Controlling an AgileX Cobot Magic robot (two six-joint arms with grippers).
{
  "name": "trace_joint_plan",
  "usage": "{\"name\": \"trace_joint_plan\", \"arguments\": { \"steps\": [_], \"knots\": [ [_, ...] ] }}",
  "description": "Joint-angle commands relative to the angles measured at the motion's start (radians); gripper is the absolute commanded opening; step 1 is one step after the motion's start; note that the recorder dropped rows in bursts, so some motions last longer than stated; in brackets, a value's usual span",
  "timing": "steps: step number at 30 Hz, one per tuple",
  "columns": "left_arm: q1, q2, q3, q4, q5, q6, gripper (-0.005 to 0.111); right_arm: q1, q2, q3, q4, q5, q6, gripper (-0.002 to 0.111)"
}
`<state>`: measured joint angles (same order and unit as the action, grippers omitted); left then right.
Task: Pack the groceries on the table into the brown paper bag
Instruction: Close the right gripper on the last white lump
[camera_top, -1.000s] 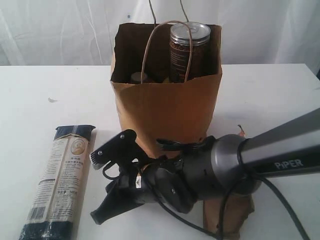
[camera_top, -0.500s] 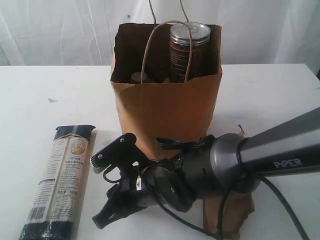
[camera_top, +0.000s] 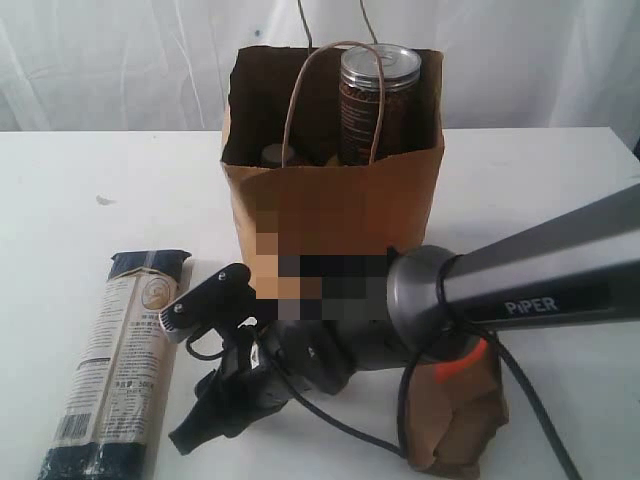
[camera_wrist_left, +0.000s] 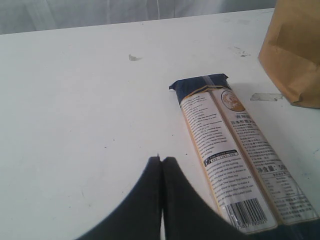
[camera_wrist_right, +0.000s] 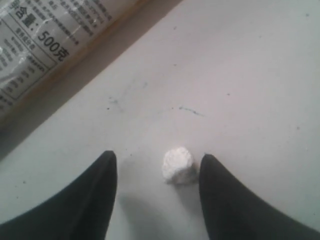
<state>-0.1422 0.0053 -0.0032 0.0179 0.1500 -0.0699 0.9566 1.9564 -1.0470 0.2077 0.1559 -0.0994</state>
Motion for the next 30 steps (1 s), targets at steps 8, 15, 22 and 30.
{"name": "trace_joint_plan", "arguments": {
  "steps": [8, 15, 22, 30],
  "knots": [
    [-0.001, -0.005, 0.003, -0.010, 0.001, 0.000, 0.000, -0.025, 0.002, -0.011, -0.003, 0.031, 0.017, 0.027],
    [-0.001, -0.005, 0.003, -0.010, 0.001, 0.000, 0.000, -0.025, 0.000, -0.011, -0.003, 0.034, 0.017, 0.014],
    [-0.001, -0.005, 0.003, -0.010, 0.001, 0.000, 0.000, -0.025, -0.078, -0.011, -0.003, 0.106, 0.001, 0.013],
    [-0.001, -0.005, 0.003, -0.010, 0.001, 0.000, 0.000, 0.022, -0.278, -0.011, -0.003, 0.266, -0.062, 0.013]
  ]
}}
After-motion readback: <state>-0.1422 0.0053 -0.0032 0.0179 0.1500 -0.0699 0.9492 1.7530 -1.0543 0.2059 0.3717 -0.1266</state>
